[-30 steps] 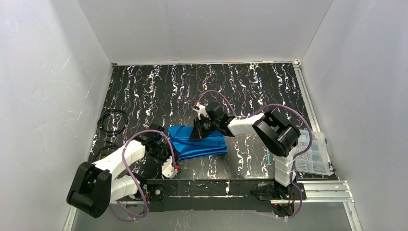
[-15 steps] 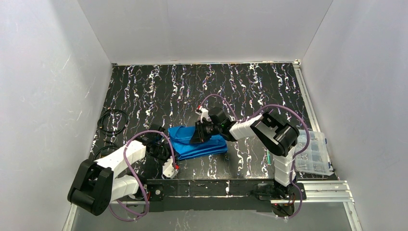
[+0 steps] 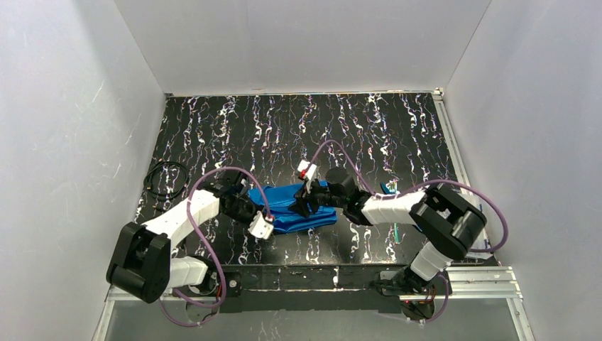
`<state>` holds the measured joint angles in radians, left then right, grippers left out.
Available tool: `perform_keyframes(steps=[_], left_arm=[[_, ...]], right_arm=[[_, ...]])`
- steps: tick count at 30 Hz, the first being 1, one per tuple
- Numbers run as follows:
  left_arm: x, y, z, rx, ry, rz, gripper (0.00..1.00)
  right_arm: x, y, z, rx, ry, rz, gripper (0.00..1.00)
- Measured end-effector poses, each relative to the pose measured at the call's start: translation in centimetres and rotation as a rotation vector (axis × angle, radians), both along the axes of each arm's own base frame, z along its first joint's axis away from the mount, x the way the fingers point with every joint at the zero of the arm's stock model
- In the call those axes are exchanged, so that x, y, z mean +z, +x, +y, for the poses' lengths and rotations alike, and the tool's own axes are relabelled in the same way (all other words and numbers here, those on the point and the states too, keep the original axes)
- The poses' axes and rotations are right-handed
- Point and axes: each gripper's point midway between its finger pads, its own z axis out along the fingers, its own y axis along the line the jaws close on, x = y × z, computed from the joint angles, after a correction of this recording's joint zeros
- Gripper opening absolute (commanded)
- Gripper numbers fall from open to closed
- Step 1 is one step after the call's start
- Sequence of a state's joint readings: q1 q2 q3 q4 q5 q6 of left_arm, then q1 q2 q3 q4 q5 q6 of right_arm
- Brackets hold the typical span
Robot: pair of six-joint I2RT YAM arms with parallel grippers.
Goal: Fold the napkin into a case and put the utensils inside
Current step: Pick up the 2/3-rectangle-folded napkin at the center of the board.
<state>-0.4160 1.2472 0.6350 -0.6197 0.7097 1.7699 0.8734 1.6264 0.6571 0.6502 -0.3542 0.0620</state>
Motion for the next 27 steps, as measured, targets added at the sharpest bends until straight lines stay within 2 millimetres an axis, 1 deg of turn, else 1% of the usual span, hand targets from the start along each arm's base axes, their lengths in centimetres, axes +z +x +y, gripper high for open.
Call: perform_keyframes(steps=[3,5,6,8,9,10,11,13,20,27], left_arm=[[0.6,0.0,-0.3,0.043,-0.008,0.074,0.00],[0.6,-0.5,-0.2,0.058,-0.013,0.113,0.00],[0.6,-0.9,-0.2,0.064,-0.013,0.135,0.00],[0.7,-1.4,0.0,0.073,-0.013,0.168,0.00],[0.7,-1.6,0.1,0.076,-0.013,0.180,0.00],[0.7,-1.8,0.1,0.078,-0.014,0.188,0.00],[0.7,-1.9,0.1,0.081,-0.015,0.194,0.00],[0.7,-1.9,0.2,0.085,-0.017,0.202,0.00],[0.7,-2.0,0.4,0.099,-0.020,0.214,0.00],[0.7,-1.8,0.5,0.109,-0.029,0.215,0.00]], right_arm=[[0.9,-1.0,0.3,0.045,-0.010,-0.117,0.61],[1.1,-1.7,0.7,0.072,-0.022,-0.173,0.62],[1.0,-2.2,0.8,0.085,-0.032,-0.198,0.65],[0.7,-3.0,0.9,0.102,-0.052,-0.236,0.74],[0.4,-3.4,0.9,0.110,-0.062,-0.251,0.80],[0.2,-3.7,0.9,0.114,-0.070,-0.264,0.97],[-0.1,-4.0,0.8,0.118,-0.081,-0.279,0.98],[-0.3,-4.3,0.8,0.123,-0.091,-0.293,0.99],[-0.1,-5.9,1.7,0.176,-0.089,-0.343,0.99],[0.1,-7.5,3.3,0.199,-0.073,-0.422,0.99]])
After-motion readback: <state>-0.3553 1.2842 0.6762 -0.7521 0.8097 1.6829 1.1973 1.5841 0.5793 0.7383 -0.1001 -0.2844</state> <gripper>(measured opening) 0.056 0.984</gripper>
